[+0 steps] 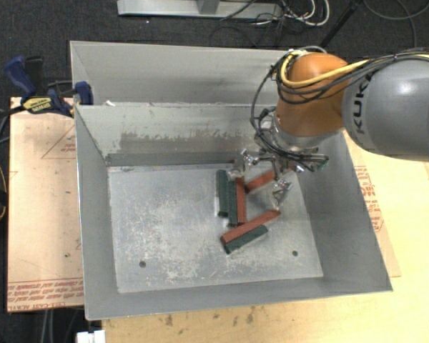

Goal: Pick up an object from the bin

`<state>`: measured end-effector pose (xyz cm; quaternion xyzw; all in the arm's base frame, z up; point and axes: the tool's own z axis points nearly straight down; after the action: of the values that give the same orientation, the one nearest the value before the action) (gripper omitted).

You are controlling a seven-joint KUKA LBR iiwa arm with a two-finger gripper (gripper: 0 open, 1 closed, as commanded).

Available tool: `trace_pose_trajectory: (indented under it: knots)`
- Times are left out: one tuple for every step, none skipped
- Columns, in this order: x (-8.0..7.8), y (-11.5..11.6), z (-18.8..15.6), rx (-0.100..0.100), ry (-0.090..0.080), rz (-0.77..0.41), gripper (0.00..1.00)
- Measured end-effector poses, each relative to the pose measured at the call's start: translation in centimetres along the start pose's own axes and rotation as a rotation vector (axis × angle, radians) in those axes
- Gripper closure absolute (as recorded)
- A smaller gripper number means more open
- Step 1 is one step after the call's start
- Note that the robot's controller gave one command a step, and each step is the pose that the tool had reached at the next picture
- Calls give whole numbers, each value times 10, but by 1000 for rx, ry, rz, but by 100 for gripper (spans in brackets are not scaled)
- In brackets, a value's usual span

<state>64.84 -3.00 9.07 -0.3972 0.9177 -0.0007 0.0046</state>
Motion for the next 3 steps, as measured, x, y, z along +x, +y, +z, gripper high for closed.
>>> trace_pose_trajectory:
  knots:
    - [-37, 33, 12, 9, 7, -293, 100]
    - [-37, 34, 12, 8, 5, -291, 100]
    - [-37, 33, 11, 6, 5, -289, 100]
